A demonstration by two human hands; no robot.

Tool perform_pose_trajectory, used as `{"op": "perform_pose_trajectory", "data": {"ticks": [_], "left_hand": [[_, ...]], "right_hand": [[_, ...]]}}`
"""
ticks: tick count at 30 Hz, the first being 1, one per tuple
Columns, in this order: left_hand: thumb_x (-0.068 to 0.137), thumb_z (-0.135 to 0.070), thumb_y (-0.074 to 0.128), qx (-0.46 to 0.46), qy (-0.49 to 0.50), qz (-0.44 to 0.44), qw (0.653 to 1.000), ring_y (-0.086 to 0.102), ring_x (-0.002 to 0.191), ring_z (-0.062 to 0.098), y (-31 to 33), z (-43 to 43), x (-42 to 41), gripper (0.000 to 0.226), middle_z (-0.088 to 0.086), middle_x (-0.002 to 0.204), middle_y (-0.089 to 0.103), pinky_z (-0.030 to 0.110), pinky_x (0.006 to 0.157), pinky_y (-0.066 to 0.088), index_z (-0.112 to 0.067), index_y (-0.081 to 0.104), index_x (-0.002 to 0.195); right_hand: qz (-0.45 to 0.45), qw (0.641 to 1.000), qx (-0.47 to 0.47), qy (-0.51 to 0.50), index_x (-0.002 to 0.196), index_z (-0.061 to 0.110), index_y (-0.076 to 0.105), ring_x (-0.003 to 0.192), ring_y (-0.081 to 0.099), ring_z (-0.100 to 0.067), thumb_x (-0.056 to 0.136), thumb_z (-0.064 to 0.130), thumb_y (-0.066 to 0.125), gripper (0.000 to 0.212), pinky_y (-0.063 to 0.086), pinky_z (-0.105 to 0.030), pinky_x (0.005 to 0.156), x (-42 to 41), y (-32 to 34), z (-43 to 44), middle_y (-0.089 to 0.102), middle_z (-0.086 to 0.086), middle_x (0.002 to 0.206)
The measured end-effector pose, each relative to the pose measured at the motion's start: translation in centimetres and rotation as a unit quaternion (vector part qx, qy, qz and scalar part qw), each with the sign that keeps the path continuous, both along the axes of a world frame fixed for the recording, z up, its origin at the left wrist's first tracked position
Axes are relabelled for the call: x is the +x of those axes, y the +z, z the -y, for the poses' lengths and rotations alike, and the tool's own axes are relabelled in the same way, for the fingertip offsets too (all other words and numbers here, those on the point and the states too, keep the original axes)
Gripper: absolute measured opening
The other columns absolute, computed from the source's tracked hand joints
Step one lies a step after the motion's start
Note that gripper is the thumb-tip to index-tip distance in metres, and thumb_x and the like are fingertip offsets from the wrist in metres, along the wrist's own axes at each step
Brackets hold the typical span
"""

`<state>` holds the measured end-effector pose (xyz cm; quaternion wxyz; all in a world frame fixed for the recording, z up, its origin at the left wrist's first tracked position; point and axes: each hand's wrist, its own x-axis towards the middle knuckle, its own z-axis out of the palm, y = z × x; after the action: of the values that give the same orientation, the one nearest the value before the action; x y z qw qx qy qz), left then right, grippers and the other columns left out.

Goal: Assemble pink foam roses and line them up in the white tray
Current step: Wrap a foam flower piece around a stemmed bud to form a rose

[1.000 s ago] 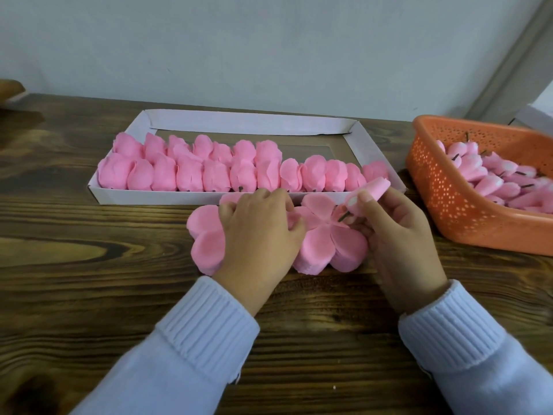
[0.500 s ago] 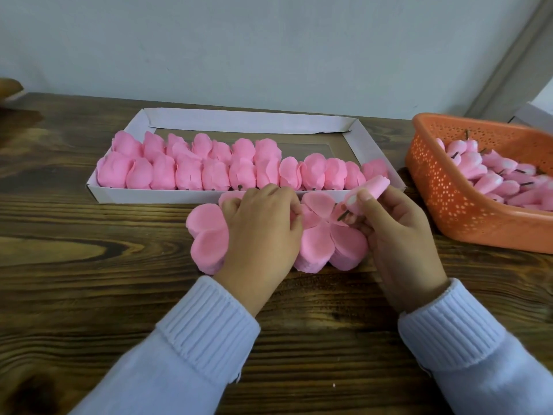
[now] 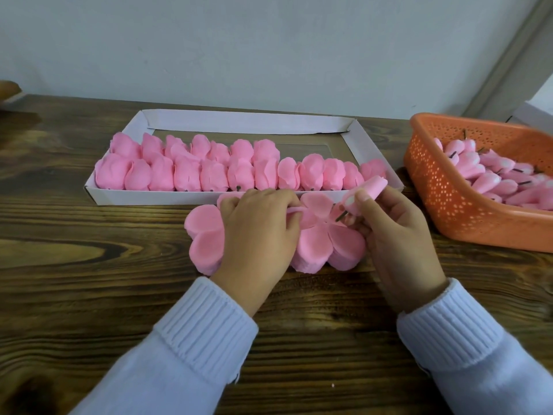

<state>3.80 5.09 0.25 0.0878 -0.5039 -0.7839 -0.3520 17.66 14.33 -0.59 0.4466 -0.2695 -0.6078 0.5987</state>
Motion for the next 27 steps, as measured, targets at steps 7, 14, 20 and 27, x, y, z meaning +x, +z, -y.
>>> {"op": "perform_pose_trajectory", "data": {"ticks": [7,14,20,27], "left_hand": [[0.088,-0.029,0.066,0.045,-0.017,-0.007,0.999,0.053,0.073,0.023,0.4,0.1,-0.3,0.02,-0.005,0.067,0.059,0.036,0.073,0.026,-0.017,0.062,0.073],[0.098,-0.018,0.052,0.141,-0.158,0.131,0.968,0.039,0.052,0.008,0.3,0.0,0.2,0.022,-0.007,0.057,0.04,0.022,0.051,0.034,-0.012,0.044,0.078],[0.094,-0.025,0.054,0.146,-0.168,0.491,0.842,0.047,0.07,0.012,0.7,-0.4,1.1,0.028,-0.002,0.069,0.045,0.034,0.079,0.051,-0.02,0.042,0.07],[0.1,-0.017,0.04,0.17,-0.177,0.7,0.671,0.05,0.102,0.033,1.8,-0.3,1.5,0.04,0.034,0.118,0.052,0.05,0.095,0.043,0.015,0.043,0.124]], "right_hand": [[-0.015,1.0,0.019,-0.014,0.095,0.015,0.074,0.091,0.071,-0.025,0.076,0.037,0.071,0.029,0.057,-0.035,0.081,0.1,-0.1,0.0,0.075,-0.009,0.094],[-0.031,0.997,0.056,-0.034,0.094,0.022,0.074,0.087,0.072,-0.015,0.079,0.035,0.07,0.02,0.054,-0.023,0.073,0.2,0.0,0.0,0.075,-0.002,0.09],[-0.067,0.995,0.075,-0.019,0.091,0.021,0.074,0.087,0.068,-0.012,0.084,0.027,0.067,0.011,0.052,-0.026,0.075,0.2,0.2,0.1,0.074,0.003,0.089],[-0.053,0.989,0.133,-0.024,0.095,0.014,0.069,0.088,0.066,-0.008,0.083,0.028,0.066,0.018,0.051,-0.022,0.075,0.3,0.9,0.8,0.071,0.009,0.089]]}}
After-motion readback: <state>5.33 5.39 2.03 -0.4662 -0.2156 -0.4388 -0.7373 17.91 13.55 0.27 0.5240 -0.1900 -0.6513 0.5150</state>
